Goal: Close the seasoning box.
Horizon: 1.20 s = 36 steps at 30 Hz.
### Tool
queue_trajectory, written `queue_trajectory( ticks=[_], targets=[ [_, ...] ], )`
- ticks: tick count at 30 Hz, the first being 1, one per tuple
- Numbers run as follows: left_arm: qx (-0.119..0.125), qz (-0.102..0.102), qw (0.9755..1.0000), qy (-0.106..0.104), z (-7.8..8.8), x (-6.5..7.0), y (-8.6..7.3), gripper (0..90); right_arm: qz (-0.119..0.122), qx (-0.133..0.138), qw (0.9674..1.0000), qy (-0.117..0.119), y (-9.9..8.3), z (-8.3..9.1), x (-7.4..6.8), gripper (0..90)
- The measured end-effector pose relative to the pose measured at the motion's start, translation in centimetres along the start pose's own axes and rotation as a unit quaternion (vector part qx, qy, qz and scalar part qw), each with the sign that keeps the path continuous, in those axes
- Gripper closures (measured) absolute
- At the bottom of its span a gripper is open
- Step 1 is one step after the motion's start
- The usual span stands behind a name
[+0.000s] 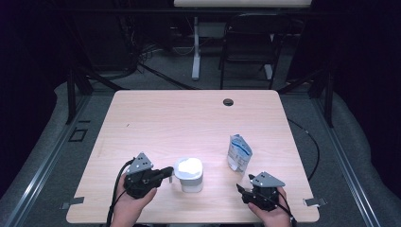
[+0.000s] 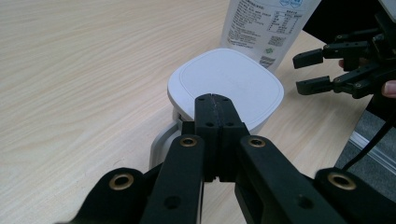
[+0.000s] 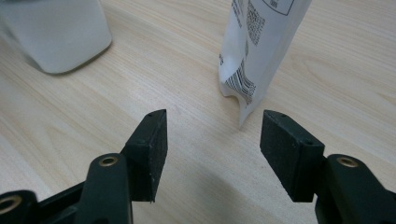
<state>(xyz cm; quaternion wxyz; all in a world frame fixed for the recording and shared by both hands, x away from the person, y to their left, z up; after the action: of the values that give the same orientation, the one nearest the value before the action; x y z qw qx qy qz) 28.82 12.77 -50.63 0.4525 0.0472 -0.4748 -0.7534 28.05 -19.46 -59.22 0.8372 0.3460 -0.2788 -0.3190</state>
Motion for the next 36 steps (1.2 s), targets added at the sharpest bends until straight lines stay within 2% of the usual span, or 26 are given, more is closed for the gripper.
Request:
queue_trajectory(
  ticks=[7, 11, 16, 20, 24, 36],
  targets=[
    [0.004, 0.001, 1.0, 0.004, 0.5, -0.4, 0.1, 90.0, 0.003, -0.004, 1.0, 0.001, 0.0, 0.1, 0.1, 41.2],
    [0.006, 0.009, 0.9999, 0.01, 0.7, -1.0, 0.1, 90.0, 0.005, -0.003, 1.0, 0.001, 0.0, 0.2, 0.1, 41.2],
    [0.013, 0.028, 0.9993, 0.021, 1.0, -2.3, 0.0, 90.0, 0.002, -0.001, 1.0, 0.0, 0.0, 0.3, 0.2, 41.2],
    [0.009, 0.037, 0.9988, 0.032, 1.1, -3.4, -0.3, 90.0, 0.004, -0.004, 1.0, 0.001, 0.0, 0.2, 0.1, 41.2],
    [0.013, 0.056, 0.9974, 0.044, 1.1, -4.8, -0.7, 90.0, 0.004, -0.002, 1.0, 0.0, 0.1, 0.2, 0.0, 41.2],
    [0.011, 0.084, 0.9935, 0.077, 1.1, -8.0, -2.1, 90.0, 0.003, -0.004, 1.0, 0.002, 0.1, 0.1, -0.1, 41.1]
  ],
)
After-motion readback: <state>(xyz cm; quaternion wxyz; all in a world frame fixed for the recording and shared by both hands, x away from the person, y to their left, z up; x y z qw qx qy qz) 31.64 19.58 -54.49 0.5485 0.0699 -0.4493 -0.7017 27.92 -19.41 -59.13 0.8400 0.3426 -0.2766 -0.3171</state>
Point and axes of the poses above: each handheld gripper's, and its own axes: z roughly backward along the jaws, y roughly out of its top, x roughly to its right, the point moved 5 cm from there along -z, roughly forward along the jaws, and after that the axes turned 14 degrees about z, right-handed, at the moved point
